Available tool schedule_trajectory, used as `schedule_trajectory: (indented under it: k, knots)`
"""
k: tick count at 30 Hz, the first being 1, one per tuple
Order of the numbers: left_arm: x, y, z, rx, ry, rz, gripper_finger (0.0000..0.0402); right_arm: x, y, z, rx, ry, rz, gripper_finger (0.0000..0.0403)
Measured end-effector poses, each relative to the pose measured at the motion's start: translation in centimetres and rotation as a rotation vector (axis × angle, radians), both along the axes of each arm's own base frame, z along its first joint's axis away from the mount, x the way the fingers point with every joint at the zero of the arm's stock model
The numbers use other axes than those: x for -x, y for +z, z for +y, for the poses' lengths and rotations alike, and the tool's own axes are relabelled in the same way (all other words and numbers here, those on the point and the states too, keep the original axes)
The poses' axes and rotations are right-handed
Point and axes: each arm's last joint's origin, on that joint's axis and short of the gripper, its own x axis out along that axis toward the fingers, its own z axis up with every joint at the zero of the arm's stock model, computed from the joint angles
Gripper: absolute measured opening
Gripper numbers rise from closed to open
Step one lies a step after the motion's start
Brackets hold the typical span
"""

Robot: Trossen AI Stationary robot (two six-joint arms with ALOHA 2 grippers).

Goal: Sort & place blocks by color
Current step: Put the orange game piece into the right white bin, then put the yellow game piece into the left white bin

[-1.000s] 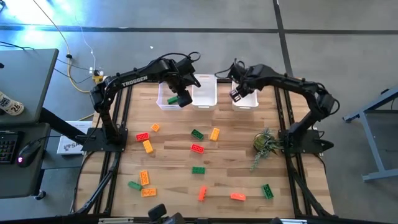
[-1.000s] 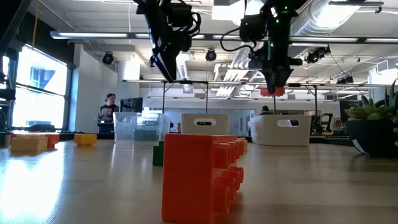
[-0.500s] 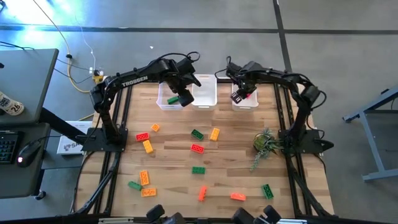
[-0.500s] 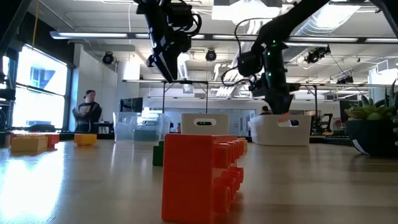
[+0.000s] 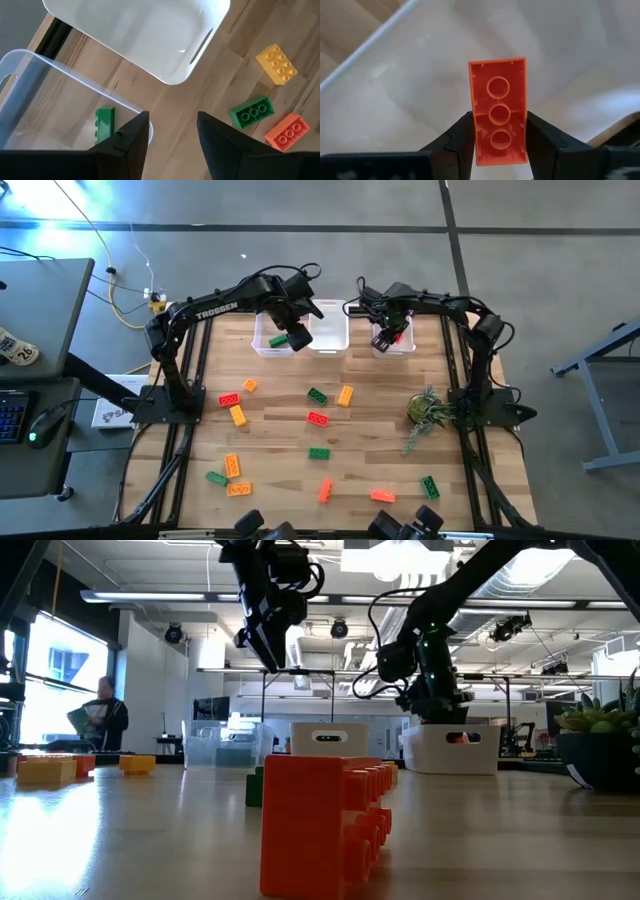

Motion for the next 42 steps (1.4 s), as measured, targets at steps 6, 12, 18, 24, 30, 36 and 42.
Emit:
schedule_trajectory:
  k: [6,12,18,24,30,36,42]
  knots:
    - [0.2,-0.1,-0.2,0.016,-0.014,0.031,0.0153,0.1,0.0,-0.2,0.038,0.047,0.035,0.016]
    - [0.5,-0.2,-0.8,0.026,-0.095,0.087,0.0153,0.0,0.0,-0.2,0.029,0.074,0.023,0.0176]
    - [0.3,-0.3,-1.4,0.022,-0.148,0.106,0.0153,0.1,0.1,0.0,0.009,0.074,0.035,0.0178]
    - [0.9,-0.4,-2.0,0.065,-0.207,0.184,0.0153,0.5,1.7,0.3,0.037,0.07,0.005,0.0178]
    - [1.9,-0.3,-2.6,0.092,-0.161,0.202,0.0153,1.1,3.9,0.8,0.092,0.027,-0.057,0.0179]
    - [3.8,-0.6,-4.0,0.11,0.001,0.19,0.0153,1.5,5.5,1.2,0.119,0.019,-0.12,0.0179]
    - [6.1,-1.0,-5.5,0.141,0.183,0.18,0.0153,1.6,6.3,1.4,0.124,0.021,-0.157,0.0179]
